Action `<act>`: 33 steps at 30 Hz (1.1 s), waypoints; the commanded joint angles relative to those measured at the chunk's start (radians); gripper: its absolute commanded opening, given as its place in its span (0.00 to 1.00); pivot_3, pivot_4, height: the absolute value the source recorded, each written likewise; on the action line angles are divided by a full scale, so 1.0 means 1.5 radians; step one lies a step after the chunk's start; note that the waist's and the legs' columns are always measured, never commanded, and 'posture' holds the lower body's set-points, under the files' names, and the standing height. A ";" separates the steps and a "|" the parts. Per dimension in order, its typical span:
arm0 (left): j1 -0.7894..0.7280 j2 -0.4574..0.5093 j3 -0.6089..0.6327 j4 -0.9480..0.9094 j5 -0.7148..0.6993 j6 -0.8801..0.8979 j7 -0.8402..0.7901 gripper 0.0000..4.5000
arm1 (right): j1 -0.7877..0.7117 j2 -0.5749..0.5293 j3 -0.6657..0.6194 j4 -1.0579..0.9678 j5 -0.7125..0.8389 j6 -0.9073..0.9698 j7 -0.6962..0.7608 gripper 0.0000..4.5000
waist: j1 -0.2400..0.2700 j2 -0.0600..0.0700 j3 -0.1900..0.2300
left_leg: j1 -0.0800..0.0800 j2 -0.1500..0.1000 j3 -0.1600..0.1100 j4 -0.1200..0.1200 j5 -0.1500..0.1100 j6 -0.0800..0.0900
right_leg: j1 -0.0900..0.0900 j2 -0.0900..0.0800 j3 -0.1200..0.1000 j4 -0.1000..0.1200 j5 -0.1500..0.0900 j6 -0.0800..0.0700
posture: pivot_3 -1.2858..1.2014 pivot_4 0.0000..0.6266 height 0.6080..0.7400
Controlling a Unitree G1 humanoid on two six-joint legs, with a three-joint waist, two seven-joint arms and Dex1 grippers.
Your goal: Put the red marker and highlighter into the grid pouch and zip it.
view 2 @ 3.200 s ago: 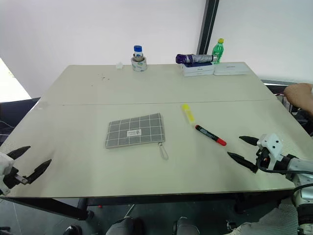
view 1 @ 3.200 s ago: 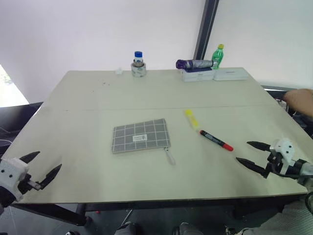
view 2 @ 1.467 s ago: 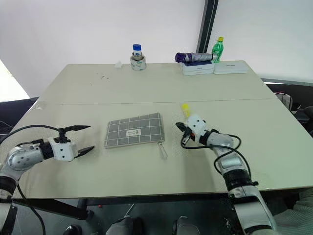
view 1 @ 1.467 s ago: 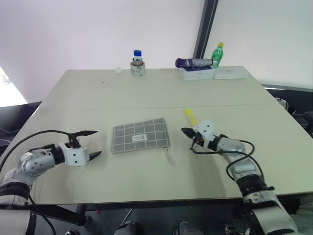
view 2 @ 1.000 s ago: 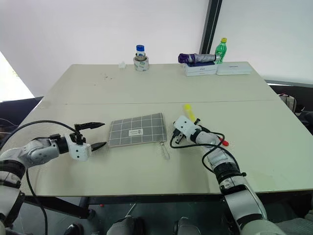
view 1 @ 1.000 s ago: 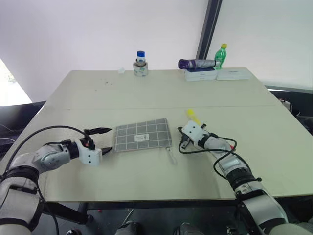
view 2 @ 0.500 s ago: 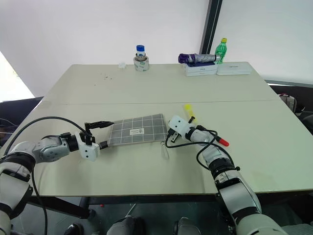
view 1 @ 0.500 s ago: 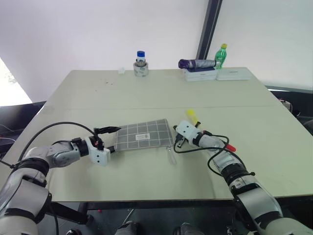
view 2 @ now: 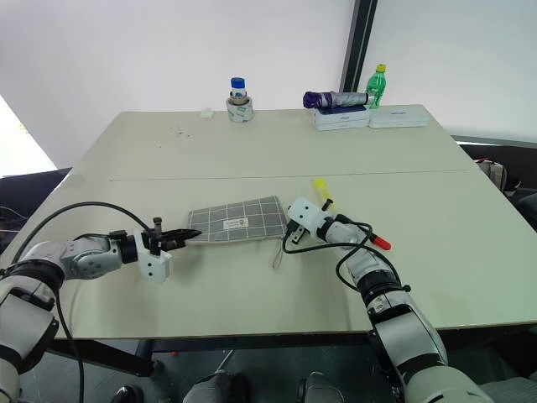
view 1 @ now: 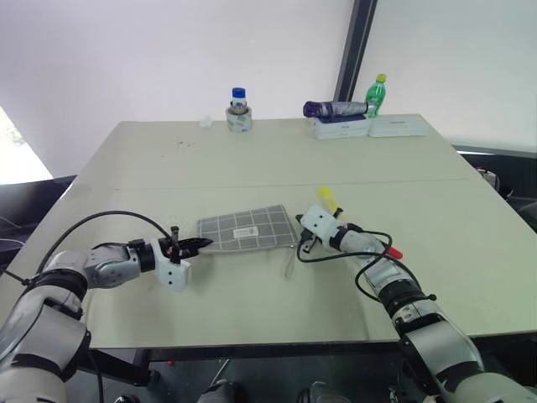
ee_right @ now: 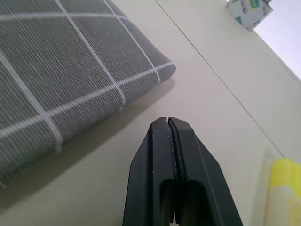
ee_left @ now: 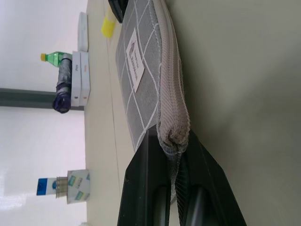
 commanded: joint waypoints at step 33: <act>0.346 -0.057 0.239 -0.416 -0.343 0.312 -0.216 0.00 | 0.168 0.139 -0.025 -0.500 0.216 0.575 -0.127 0.87 | -0.002 -0.001 -0.001 | -0.001 0.000 -0.004 0.001 -0.001 0.002 | -0.002 0.000 0.001 0.004 0.000 0.000 | 0.52 0.24 1.00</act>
